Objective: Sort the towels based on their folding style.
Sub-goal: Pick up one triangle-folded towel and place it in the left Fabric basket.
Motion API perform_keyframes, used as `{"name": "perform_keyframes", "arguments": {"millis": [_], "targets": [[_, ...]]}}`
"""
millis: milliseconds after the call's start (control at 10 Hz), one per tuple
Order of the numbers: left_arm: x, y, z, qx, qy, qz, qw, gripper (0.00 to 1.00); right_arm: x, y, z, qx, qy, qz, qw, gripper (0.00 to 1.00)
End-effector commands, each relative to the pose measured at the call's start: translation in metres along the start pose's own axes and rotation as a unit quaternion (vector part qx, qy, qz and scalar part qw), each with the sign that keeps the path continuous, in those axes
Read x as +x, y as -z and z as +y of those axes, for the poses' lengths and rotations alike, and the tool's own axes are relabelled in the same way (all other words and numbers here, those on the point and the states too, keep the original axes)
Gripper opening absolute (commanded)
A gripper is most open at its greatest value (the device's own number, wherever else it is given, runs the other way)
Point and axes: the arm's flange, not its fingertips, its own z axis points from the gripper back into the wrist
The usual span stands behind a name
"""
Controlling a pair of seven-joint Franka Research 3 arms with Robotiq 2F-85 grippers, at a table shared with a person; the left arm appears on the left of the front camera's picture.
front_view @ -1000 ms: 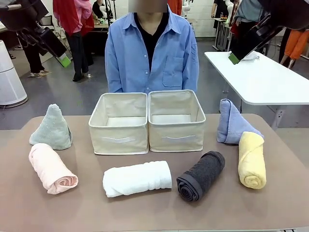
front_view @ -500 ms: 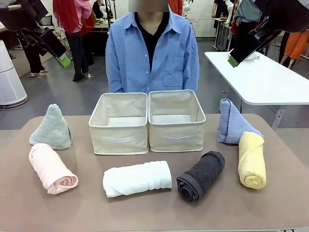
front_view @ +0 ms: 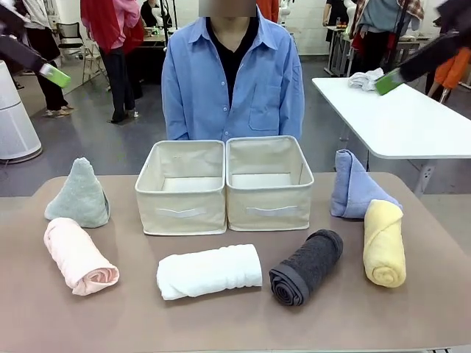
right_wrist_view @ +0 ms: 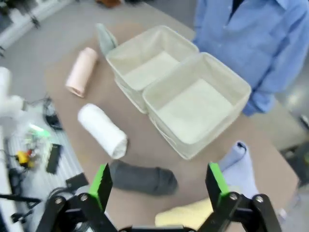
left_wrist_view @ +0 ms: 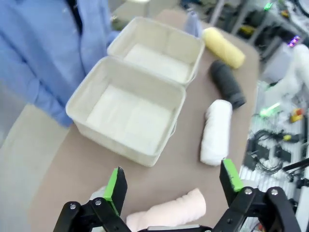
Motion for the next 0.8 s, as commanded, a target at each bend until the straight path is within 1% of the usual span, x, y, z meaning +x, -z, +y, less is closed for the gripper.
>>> {"name": "perform_keyframes", "arguments": {"millis": [0,100,200,400,500,700], "targets": [[-0.014,-0.026,0.041,-0.075,-0.023,-0.043,0.996,1.00,-0.022,-0.028,-0.059,0.111,0.057,-0.045,0.991,1.00],[-0.032,-0.037,0.053,-0.077,-0.027,-0.067,0.994,1.00,-0.045,-0.042,-0.080,0.123,0.074,-0.085,0.986,1.00],[-0.047,-0.055,0.064,-0.071,-0.037,-0.089,0.993,1.00,-0.067,-0.057,-0.093,0.129,0.084,-0.121,0.981,1.00],[-0.077,-0.083,0.071,-0.055,-0.050,-0.114,0.991,1.00,-0.097,-0.082,-0.098,0.120,0.092,-0.151,0.977,1.00],[-0.092,-0.095,0.072,-0.048,-0.058,-0.116,0.990,1.00,-0.108,-0.091,-0.096,0.113,0.090,-0.146,0.979,1.00],[-0.104,-0.111,0.073,-0.038,-0.067,-0.105,0.991,1.00,-0.119,-0.095,-0.091,0.093,0.077,-0.113,0.986,1.00]]}}
